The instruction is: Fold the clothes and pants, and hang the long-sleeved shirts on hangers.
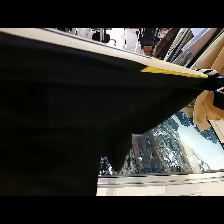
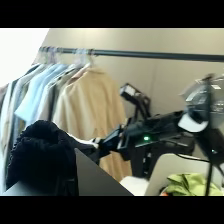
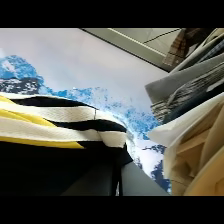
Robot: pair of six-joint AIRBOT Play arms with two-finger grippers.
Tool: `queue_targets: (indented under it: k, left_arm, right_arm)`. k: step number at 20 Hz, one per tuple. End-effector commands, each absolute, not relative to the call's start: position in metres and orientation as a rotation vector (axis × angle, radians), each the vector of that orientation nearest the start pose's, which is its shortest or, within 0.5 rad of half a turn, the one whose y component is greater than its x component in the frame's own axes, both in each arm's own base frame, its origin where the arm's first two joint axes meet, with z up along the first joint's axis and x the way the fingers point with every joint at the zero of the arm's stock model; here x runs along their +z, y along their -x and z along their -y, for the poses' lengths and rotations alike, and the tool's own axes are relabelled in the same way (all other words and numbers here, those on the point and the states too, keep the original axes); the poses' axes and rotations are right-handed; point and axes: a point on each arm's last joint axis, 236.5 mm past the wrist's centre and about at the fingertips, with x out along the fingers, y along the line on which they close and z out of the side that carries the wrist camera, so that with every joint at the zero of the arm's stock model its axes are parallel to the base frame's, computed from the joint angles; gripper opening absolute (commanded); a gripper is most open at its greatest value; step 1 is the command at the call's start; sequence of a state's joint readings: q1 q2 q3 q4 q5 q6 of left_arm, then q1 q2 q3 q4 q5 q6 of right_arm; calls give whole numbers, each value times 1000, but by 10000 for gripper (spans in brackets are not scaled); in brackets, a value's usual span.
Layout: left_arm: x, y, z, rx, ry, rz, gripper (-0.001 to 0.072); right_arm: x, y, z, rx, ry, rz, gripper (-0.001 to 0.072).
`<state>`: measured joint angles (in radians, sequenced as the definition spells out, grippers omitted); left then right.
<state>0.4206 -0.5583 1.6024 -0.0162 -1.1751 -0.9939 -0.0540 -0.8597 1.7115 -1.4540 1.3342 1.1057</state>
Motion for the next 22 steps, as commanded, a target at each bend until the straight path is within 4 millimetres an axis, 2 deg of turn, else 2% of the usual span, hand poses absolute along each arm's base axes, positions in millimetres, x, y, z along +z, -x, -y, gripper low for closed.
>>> queue_targets:
  k: [1, 3, 5, 8, 10, 13, 15, 17, 20, 22]
  left_arm:
    - [564, -99, 192, -1002, 157, 403, 29]
    - [557, -109, 188, -968, 171, 355, 29]
    - [538, -137, 176, -871, 249, 226, 29]
    - [493, -181, 156, -806, 424, 36, 29]
    - [453, -213, 143, -783, 528, -62, 29]
    - [384, -268, 113, -685, 674, -175, 28]
    - [339, -316, 81, -557, 730, -195, 28]
    - [299, -365, 63, -478, 760, -237, 28]
    - [246, -437, 69, -445, 745, -289, 28]
    - [222, -472, 75, -433, 711, -314, 28]
  right_arm:
    - [360, -310, 21, 55, 466, -513, 15]
    - [351, -304, 27, 41, 475, -566, 15]
    - [343, -299, 28, 50, 482, -606, 15]
    - [336, -306, 23, 83, 491, -621, 14]
    - [317, -321, 8, 162, 456, -670, 14]
    - [273, -368, -13, 274, 388, -761, 15]
    - [243, -410, -21, 314, 338, -784, 15]
    - [216, -452, -35, 359, 270, -772, 15]
    - [189, -509, -56, 375, 221, -695, 15]
    - [186, -538, -70, 363, 224, -617, 15]
